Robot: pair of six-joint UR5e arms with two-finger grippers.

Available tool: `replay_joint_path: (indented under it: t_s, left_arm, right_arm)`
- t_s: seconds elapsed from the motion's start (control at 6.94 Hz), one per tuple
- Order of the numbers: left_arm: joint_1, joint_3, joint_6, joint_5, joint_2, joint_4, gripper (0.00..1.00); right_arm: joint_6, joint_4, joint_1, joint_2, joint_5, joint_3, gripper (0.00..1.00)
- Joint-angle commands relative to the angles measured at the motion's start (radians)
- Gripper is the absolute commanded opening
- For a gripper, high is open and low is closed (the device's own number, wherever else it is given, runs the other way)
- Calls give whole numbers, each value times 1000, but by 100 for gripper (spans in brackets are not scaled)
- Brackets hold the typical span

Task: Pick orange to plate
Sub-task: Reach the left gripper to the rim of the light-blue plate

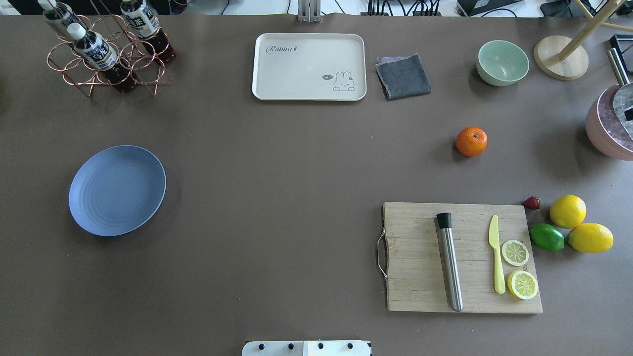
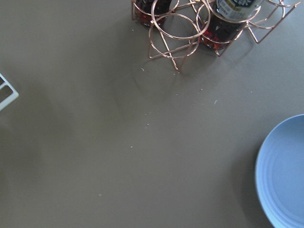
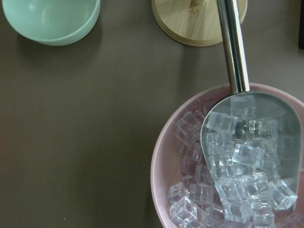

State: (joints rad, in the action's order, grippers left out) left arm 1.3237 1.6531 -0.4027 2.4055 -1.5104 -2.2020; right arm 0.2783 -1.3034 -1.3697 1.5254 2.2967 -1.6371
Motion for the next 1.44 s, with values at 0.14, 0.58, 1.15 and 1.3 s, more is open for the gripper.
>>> replay_joint_path:
  t_s: [0.14,0.58,1.15,1.3]
  left_arm:
    - [-353,-205,-598,-268,-19,-549,98]
    - [-441,-208,-651,-313,-27,-597,88]
    - [-454,-222,-662,-313,-31,-604,6]
    - [-454,-208,-666,-306,-31,-604,0]
  right_arm:
    - [73,44,47,12,-22,-20,100]
    - [73,46,47,13,-22,-20,100]
    - [73,46,47,10,-22,-20,100]
    - [73,46,47,7,-22,-20,100]
